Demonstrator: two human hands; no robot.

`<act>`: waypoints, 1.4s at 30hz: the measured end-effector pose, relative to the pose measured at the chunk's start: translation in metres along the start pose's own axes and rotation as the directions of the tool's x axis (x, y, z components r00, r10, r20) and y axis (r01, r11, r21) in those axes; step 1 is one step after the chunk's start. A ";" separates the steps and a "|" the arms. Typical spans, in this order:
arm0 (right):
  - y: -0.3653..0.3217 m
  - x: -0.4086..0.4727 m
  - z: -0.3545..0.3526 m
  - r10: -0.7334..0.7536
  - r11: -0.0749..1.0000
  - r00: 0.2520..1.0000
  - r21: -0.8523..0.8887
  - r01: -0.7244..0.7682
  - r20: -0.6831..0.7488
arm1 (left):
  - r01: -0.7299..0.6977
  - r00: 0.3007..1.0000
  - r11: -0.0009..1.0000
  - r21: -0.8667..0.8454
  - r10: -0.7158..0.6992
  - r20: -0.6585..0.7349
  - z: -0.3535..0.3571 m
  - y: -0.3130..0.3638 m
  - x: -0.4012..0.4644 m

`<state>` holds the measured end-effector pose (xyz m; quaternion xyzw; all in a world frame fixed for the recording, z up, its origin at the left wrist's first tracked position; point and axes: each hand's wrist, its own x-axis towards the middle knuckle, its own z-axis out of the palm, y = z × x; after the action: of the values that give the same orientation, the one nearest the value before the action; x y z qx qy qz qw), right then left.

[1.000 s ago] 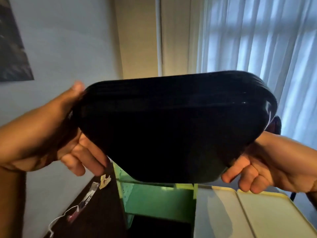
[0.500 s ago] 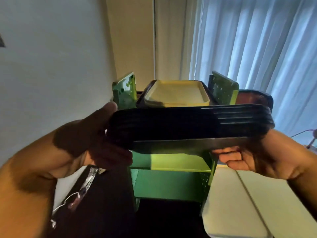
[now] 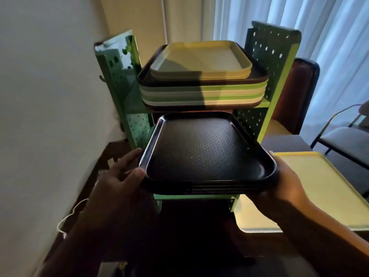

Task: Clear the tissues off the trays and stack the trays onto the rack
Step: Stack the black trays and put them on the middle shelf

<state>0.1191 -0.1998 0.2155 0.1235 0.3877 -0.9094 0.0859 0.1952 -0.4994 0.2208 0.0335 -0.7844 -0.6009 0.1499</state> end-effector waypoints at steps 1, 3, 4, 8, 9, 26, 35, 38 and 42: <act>0.004 0.001 -0.001 0.045 0.999 0.999 -0.005 -0.045 0.015 | 0.039 0.999 0.999 -0.027 -0.040 -0.036 0.002 -0.007 0.002; 0.011 0.002 -0.007 0.170 0.984 0.985 -0.060 -0.169 0.009 | 0.104 0.992 0.994 -0.023 -0.105 -0.066 0.010 -0.016 0.000; 0.015 0.001 -0.009 0.197 0.976 0.980 -0.095 -0.195 0.008 | 0.114 0.990 0.993 0.015 -0.113 -0.083 0.014 -0.024 -0.001; 0.041 -0.005 -0.024 0.177 0.950 0.984 -0.260 -0.172 -0.004 | 0.114 0.985 0.985 0.130 -0.094 -0.148 0.030 -0.038 -0.005; 0.048 -0.006 -0.027 0.198 0.948 0.980 -0.255 -0.191 0.003 | 0.115 0.983 0.980 0.164 -0.088 -0.160 0.032 -0.038 -0.004; 0.025 0.045 -0.017 0.344 0.816 0.939 -0.503 -0.286 0.024 | 0.056 0.975 0.767 0.639 0.094 -0.199 0.064 -0.013 0.024; -0.014 0.065 -0.096 0.213 0.819 0.969 -0.518 -0.245 -0.121 | -0.377 0.912 0.830 0.411 0.258 0.318 0.201 0.020 0.004; -0.046 0.089 -0.138 0.079 0.787 0.962 -0.576 -0.220 -0.260 | -0.406 0.857 0.862 0.303 0.245 0.452 0.272 0.009 0.015; -0.090 0.126 -0.206 -0.001 0.705 0.925 -0.656 -0.268 -0.380 | -0.249 0.842 0.907 0.340 0.030 0.538 0.368 -0.017 0.039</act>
<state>0.0087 0.0041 0.1026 0.2707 0.7003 -0.6492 0.1221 0.0544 -0.1701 0.1265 -0.1592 -0.9009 -0.4025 -0.0340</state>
